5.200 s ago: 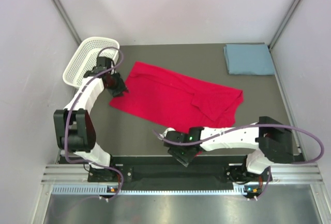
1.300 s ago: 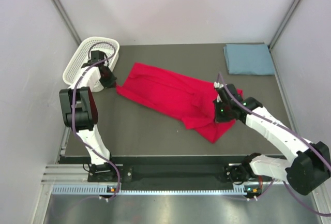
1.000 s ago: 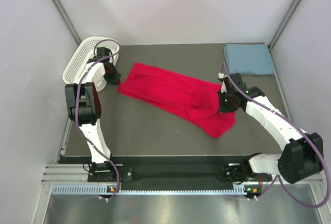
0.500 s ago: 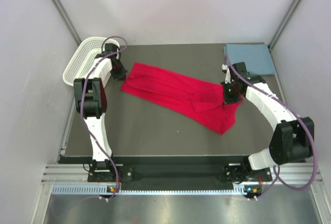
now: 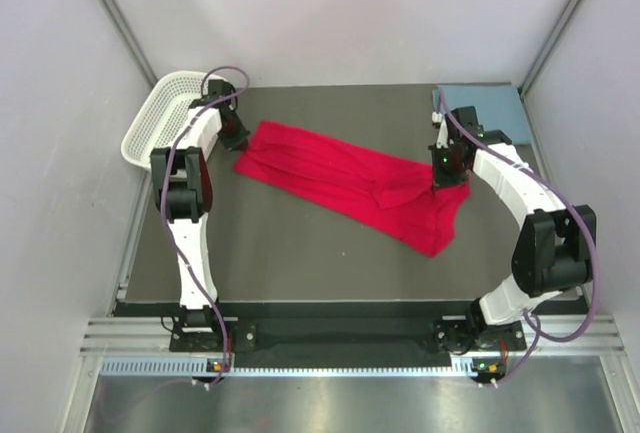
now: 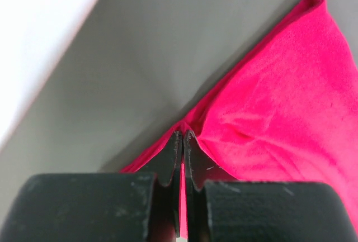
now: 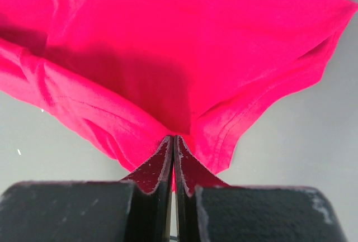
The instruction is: Fold and stack the t-shirts
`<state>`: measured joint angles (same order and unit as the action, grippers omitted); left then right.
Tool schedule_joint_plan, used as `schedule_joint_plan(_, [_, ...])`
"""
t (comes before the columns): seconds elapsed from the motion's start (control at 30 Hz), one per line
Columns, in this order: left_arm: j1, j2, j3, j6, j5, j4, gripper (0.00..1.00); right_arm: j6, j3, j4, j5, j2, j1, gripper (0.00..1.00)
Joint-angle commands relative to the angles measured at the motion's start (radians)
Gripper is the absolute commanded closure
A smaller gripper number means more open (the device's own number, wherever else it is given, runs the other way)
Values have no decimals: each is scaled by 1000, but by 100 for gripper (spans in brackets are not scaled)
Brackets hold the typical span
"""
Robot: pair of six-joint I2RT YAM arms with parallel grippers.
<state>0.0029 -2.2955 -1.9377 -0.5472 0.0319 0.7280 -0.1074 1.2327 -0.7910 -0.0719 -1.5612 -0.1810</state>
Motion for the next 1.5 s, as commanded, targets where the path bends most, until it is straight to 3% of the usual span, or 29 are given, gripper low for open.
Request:
schedule_joint_plan(0.0, [0, -31, -82, 4, -12, 14, 100, 8, 66, 13, -6, -29, 23, 100])
schedule_joint_plan(0.33, [0, -82, -139, 3, 29, 17, 100, 12, 97, 1, 7, -83, 43, 100])
schedule_joint_plan(1.47, [0, -18, -127, -39, 43, -42, 98, -8, 125, 44, 23, -140, 60, 100])
